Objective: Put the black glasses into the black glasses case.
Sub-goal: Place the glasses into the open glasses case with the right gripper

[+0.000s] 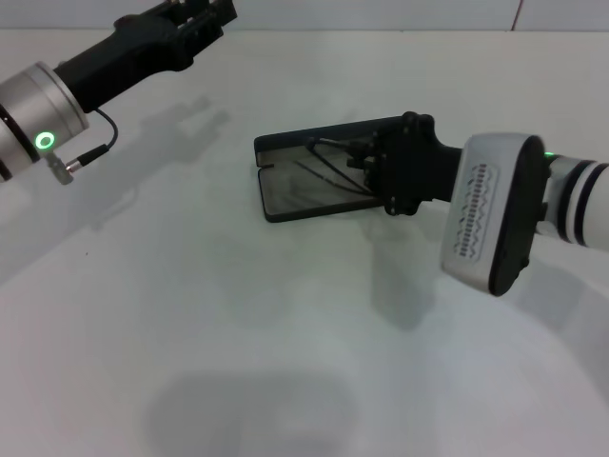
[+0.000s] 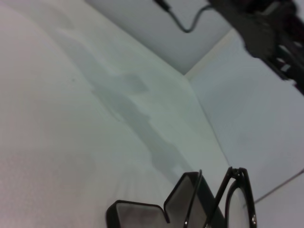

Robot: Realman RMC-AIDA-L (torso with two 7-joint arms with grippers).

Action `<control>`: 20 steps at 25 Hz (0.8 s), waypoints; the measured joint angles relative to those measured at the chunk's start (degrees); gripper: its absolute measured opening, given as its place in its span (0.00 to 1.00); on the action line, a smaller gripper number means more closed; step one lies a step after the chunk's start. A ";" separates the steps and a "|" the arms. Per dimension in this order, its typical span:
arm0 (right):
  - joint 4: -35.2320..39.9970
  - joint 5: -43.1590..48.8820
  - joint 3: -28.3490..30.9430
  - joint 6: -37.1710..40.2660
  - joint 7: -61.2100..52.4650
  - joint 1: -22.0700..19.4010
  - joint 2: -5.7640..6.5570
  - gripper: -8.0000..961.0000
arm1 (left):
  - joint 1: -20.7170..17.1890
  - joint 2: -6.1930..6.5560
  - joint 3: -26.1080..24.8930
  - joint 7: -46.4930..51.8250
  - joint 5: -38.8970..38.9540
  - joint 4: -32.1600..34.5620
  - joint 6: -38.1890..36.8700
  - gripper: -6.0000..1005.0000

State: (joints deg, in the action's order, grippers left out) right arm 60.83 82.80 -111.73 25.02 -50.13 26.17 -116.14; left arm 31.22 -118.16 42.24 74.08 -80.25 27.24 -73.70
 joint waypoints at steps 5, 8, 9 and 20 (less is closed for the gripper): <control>0.59 2.46 -2.37 -3.88 0.09 0.30 -0.05 0.16 | 0.63 0.01 0.13 0.10 -0.15 0.00 0.91 0.46; 0.62 3.88 -3.28 -5.64 0.08 0.49 -0.04 0.16 | 0.98 -0.01 0.29 0.15 -0.27 0.00 1.19 0.46; 0.62 4.33 -3.78 -6.41 0.08 0.59 -0.05 0.16 | 1.05 -0.02 0.32 0.18 -0.30 0.00 1.21 0.46; 0.14 7.23 -8.66 -12.06 0.12 3.03 -0.05 0.17 | 1.58 -0.05 0.39 0.22 -0.41 -0.14 1.80 0.46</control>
State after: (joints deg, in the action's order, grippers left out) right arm 60.97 90.03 -120.39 12.96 -50.01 29.20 -116.19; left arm 32.80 -118.21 42.63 74.30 -80.66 27.10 -71.90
